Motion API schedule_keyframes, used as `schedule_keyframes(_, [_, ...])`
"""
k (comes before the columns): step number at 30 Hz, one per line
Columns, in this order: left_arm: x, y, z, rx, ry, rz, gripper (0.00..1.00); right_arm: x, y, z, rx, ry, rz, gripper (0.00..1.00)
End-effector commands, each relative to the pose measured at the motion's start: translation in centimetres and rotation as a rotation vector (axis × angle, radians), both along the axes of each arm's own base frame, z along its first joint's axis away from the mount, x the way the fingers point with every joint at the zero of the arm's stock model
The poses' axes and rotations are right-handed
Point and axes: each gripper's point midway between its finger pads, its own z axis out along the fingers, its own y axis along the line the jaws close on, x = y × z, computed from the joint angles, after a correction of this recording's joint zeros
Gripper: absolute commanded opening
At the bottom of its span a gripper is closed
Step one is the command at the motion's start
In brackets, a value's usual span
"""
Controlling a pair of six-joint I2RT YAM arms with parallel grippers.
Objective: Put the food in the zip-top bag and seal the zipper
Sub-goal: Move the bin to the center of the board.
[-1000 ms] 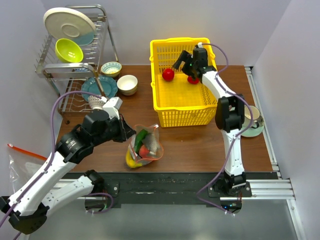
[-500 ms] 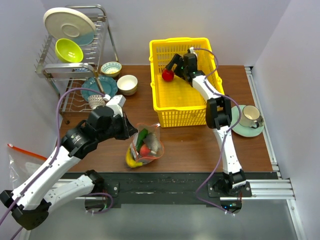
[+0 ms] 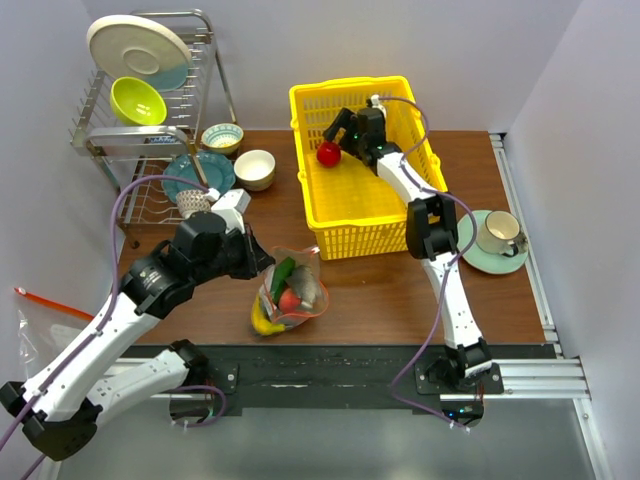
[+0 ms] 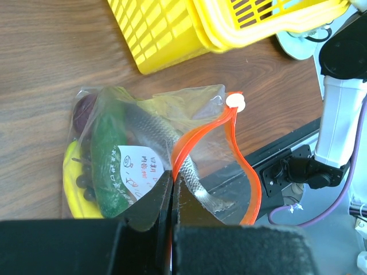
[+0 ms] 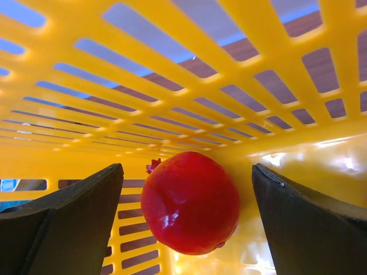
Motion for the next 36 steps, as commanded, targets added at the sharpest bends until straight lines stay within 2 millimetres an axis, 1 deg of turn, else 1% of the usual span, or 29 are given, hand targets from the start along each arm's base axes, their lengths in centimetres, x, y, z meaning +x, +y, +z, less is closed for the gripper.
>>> schedule_keyframes(1, [0.2,0.1,2.0,-0.042,-0.061,0.007,0.00,-2.4,4.0,-0.3,0.010,0.033,0.083,0.95])
schedule_keyframes(3, [0.1,0.1,2.0,-0.046,-0.061,0.007,0.00,-3.2,3.8,-0.8,-0.009,0.082,0.066,0.94])
schedule_keyframes(4, [0.0,0.0,2.1,-0.050,-0.064,0.004,0.00,-3.6,4.0,-0.5,-0.009,0.094,0.072,0.94])
schedule_keyframes(5, [0.0,0.0,2.2,-0.055,-0.066,0.002,0.00,-3.9,4.0,-0.6,-0.011,0.107,0.080,0.91])
schedule_keyframes(6, [0.0,0.0,2.1,-0.056,-0.066,0.004,0.00,-4.4,4.2,-0.7,-0.017,0.121,0.096,0.90])
schedule_keyframes(7, [-0.1,0.1,2.3,-0.060,-0.068,0.003,0.00,-4.8,4.6,-0.2,-0.017,0.124,0.110,0.89])
schedule_keyframes(9, [-0.1,0.1,2.4,-0.061,-0.071,0.005,0.00,-5.6,5.1,-0.2,-0.030,0.138,0.138,0.90])
schedule_keyframes(10, [-0.1,0.1,2.4,-0.063,-0.071,0.004,0.00,-6.2,5.7,-0.1,-0.022,0.141,0.164,0.90])
schedule_keyframes(12, [-0.1,0.1,2.5,-0.060,-0.074,0.004,0.00,-6.6,6.2,0.7,0.000,0.126,0.181,0.91])
schedule_keyframes(13, [-0.1,0.1,2.5,-0.060,-0.074,0.004,0.00,-7.0,6.9,1.0,0.023,0.124,0.212,0.91])
schedule_keyframes(14, [-0.1,0.2,2.5,-0.059,-0.073,0.006,0.00,-7.0,7.2,1.7,0.036,0.110,0.220,0.91])
schedule_keyframes(15, [-0.1,0.2,2.5,-0.058,-0.074,0.006,0.00,-7.0,7.3,1.8,0.042,0.113,0.227,0.91])
schedule_keyframes(18, [-0.1,0.1,2.6,-0.060,-0.072,0.002,0.00,-7.3,8.0,3.1,0.032,0.107,0.254,0.89])
schedule_keyframes(21, [0.0,0.1,2.6,-0.055,-0.074,0.005,0.00,-7.9,8.4,4.3,0.009,0.088,0.270,0.83])
schedule_keyframes(22, [0.1,0.1,2.6,-0.055,-0.075,0.007,0.00,-8.1,8.6,4.5,0.001,0.089,0.271,0.77])
schedule_keyframes(23, [0.1,0.1,2.7,-0.055,-0.078,0.007,0.00,-8.2,8.4,4.4,-0.011,0.090,0.265,0.75])
schedule_keyframes(24, [0.2,0.1,2.8,-0.053,-0.080,0.009,0.00,-8.2,8.1,5.5,-0.023,0.066,0.257,0.74])
schedule_keyframes(25, [0.1,0.1,2.7,-0.051,-0.076,0.006,0.00,-8.4,8.2,5.8,-0.042,0.055,0.253,0.74])
schedule_keyframes(26, [0.1,0.1,2.7,-0.050,-0.078,0.006,0.00,-8.5,7.8,5.2,-0.065,0.058,0.245,0.76])
schedule_keyframes(27, [0.2,0.1,2.6,-0.048,-0.075,0.006,0.00,-8.3,6.9,6.7,-0.100,0.021,0.209,0.80])
schedule_keyframes(28, [0.2,0.1,2.6,-0.049,-0.075,0.006,0.00,-8.3,6.6,7.1,-0.118,0.010,0.196,0.88])
schedule_keyframes(30, [0.1,0.1,2.5,-0.046,-0.072,0.005,0.00,-8.1,5.3,7.7,-0.182,-0.018,0.158,0.92])
schedule_keyframes(31, [0.1,0.2,2.6,-0.046,-0.073,0.008,0.00,-8.1,4.7,9.0,-0.202,-0.039,0.144,0.94])
schedule_keyframes(33, [0.0,0.4,2.5,-0.045,-0.075,0.012,0.00,-8.1,3.7,10.2,-0.261,-0.066,0.132,0.95])
schedule_keyframes(34, [0.0,0.4,2.6,-0.045,-0.076,0.012,0.00,-8.1,3.1,11.7,-0.274,-0.092,0.116,0.95])
schedule_keyframes(36, [0.0,0.4,2.7,-0.047,-0.080,0.014,0.00,-8.3,2.8,13.0,-0.298,-0.118,0.116,0.95])
